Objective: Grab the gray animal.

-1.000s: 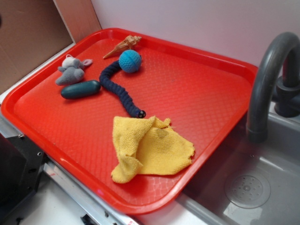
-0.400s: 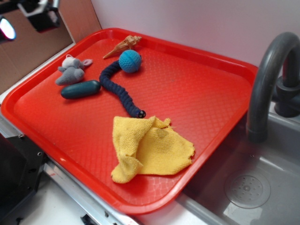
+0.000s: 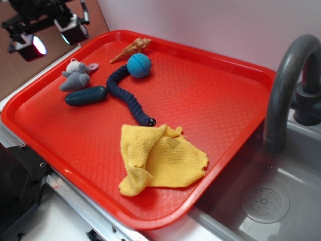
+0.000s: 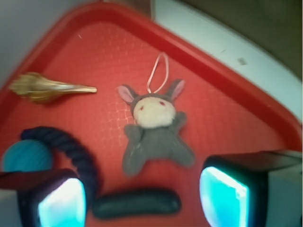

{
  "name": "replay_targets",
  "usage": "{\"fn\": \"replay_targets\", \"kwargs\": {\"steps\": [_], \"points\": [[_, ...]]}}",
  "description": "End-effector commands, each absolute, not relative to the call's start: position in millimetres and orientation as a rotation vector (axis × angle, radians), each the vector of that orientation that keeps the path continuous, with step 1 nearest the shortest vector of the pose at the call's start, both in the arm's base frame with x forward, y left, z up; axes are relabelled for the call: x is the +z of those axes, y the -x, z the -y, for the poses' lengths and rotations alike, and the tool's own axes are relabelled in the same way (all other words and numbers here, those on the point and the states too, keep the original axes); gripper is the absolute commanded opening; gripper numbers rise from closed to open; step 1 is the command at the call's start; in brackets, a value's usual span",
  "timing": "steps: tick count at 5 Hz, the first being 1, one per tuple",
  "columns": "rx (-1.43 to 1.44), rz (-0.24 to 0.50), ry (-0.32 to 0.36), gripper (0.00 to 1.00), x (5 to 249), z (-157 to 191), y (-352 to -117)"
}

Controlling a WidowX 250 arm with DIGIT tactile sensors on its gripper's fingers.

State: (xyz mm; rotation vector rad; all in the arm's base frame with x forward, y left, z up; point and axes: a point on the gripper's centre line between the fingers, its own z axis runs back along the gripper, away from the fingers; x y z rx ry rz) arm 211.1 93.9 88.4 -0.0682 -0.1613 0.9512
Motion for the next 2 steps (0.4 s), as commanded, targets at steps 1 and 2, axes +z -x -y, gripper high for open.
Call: {"fn": "replay_targets", "kwargs": {"steps": [1,2], "points": [[0.97,0.189,0.051,1.0,56,-109,-219],[0.967,0.163,0.007,1.0,35,-111,-220]]}}
